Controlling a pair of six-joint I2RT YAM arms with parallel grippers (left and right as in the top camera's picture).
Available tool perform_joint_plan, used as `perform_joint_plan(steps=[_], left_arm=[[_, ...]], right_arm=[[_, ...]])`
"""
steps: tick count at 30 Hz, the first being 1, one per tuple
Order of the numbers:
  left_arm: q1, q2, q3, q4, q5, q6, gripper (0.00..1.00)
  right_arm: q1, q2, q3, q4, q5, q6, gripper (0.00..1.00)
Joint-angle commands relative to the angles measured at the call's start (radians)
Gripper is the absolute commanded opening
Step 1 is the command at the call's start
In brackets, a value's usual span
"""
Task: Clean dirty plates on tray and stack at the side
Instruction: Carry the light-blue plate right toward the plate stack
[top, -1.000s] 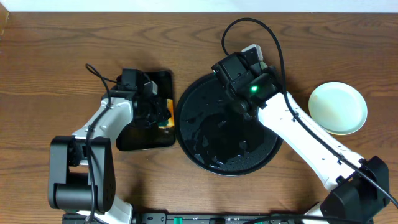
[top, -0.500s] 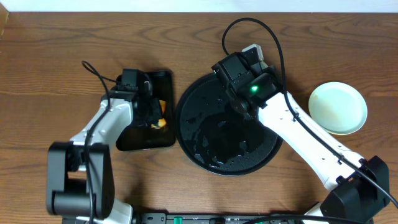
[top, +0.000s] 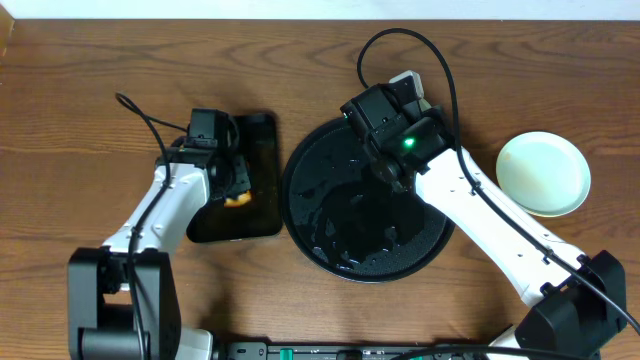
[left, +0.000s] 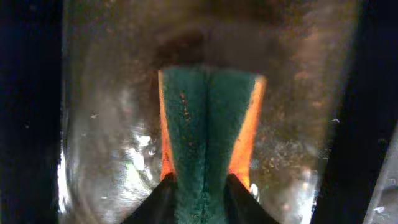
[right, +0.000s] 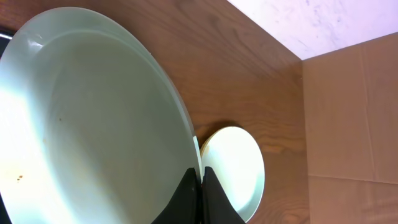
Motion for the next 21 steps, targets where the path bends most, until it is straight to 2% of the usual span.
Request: perform_joint_plan(steps=[1, 2, 4, 8, 13, 21], left_arm=[[-0.001, 0.015, -0.009, -0.004, -0.060, -0.003, 0.47], [-0.001, 0.015, -0.009, -0.004, -0.060, -0.003, 0.56], [-0.001, 0.015, -0.008, -0.008, -0.059, -0.003, 0.62], [-0.001, -0.011, -0.002, -0.046, -0.012, -0.018, 0.62], [-0.001, -0.114, 0.003, -0.080, -0.002, -0.033, 0.64], [-0.001, -0.174, 0.003, -0.134, 0.009, -0.033, 0.64]], right_arm=[[0.011, -0.020, 0.001, 0.000, 0.039, 0.023, 0.01], [0.011, -0.020, 0.001, 0.000, 0.039, 0.023, 0.01], [0.011, -0.020, 0.001, 0.000, 0.039, 0.023, 0.01], [0.009, -0.022, 0.001, -0.005, 0.039, 0.035, 0.01], [-0.039, -0.060, 0.001, -0.023, 0.003, 0.140, 0.01], [-0.298, -0.161, 0.001, -0.033, -0.175, 0.161, 0.01]])
